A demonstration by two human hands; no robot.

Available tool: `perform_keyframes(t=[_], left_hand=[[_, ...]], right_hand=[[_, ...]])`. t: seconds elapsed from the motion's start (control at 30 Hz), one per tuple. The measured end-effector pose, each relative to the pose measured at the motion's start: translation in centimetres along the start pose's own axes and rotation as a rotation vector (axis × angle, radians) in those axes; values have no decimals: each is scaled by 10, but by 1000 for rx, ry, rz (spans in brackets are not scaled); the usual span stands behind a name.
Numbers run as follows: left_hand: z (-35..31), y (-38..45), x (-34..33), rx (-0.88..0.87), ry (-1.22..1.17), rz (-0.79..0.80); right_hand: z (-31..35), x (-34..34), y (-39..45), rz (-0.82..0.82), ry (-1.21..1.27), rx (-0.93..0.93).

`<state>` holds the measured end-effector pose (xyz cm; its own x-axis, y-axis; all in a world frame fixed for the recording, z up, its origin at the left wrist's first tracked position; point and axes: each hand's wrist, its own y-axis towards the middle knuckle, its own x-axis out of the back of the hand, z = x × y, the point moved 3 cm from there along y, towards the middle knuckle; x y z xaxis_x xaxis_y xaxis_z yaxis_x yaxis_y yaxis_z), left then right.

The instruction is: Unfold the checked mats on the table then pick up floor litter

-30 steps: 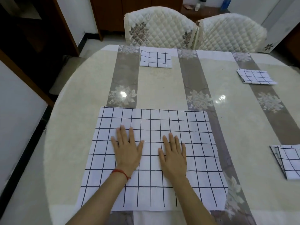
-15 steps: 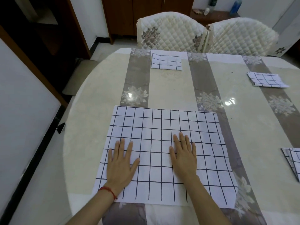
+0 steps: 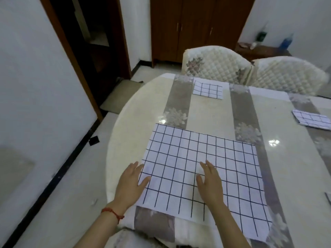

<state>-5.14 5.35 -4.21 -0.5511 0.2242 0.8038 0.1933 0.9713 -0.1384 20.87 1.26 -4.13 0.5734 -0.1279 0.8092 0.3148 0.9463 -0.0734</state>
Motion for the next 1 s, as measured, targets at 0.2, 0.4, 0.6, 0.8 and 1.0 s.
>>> perform_keyframes(t=[0.2,0.4,0.6,0.8,1.0], left_hand=[[35,-80,60,163,-50,-237],[92,-190,83,428,-195,-387],[160,-315,95,733,-344,-537],[245,-421,94,1009,-527,-668],[328,-489,86,1204,-713,-613]], right_hand=[[70,-13,-32,206,69,228],[162,-49,-75,408,93,485],[255,-114,-138,684,16,691],[327,-207,-192,914,-59,709],[340,-287,-213,909,-15,495]])
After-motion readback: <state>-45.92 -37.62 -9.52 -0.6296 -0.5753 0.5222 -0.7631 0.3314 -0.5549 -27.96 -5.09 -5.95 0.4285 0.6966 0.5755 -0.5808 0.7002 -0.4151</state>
